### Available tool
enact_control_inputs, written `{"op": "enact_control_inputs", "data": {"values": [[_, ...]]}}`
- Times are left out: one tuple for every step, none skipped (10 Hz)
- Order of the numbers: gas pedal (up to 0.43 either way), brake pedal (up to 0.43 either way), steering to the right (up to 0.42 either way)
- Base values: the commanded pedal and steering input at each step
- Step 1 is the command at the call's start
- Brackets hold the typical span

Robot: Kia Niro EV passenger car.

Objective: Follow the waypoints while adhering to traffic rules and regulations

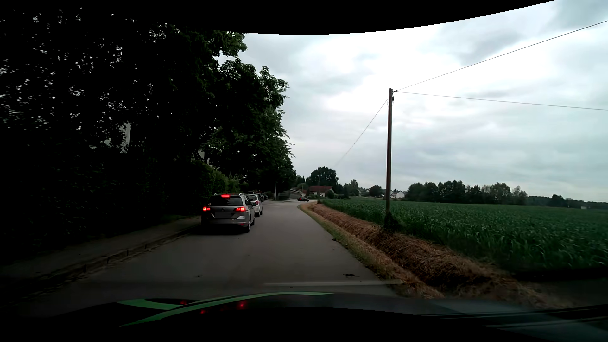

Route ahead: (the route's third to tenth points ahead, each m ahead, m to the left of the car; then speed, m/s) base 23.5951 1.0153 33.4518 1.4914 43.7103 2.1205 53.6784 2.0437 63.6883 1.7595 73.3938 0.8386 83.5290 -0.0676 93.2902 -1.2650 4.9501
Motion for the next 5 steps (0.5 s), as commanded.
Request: {"op": "enact_control_inputs", "data": {"values": [[0.169,0.0,0.001],[0.169,0.0,0.001],[0.169,0.0,0.003],[0.169,0.0,0.003],[0.169,0.0,0.003]]}}
